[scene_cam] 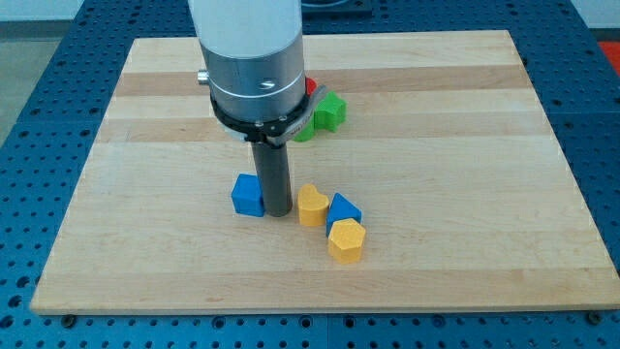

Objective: Move arm to the bottom left of blue cube

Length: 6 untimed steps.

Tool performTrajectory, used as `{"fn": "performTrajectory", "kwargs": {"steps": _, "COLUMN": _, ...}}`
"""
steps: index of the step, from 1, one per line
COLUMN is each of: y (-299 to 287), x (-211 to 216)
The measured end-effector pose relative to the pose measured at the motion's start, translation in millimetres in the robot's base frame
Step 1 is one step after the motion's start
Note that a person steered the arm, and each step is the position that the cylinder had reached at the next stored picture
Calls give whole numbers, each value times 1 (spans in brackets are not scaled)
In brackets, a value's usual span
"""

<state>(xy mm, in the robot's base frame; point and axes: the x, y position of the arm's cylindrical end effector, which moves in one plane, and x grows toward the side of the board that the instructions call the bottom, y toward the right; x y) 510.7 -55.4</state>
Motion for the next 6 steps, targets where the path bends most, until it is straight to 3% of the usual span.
{"fn": "performTrajectory", "kwargs": {"steps": 1, "y": -1, "x": 13}}
{"fn": "performTrajectory", "kwargs": {"steps": 3, "y": -8, "x": 91}}
{"fn": "performTrajectory", "kwargs": {"steps": 4, "y": -50, "x": 71}}
{"fn": "performTrajectory", "kwargs": {"steps": 5, "y": -66, "x": 21}}
{"fn": "performTrajectory", "kwargs": {"steps": 6, "y": -66, "x": 9}}
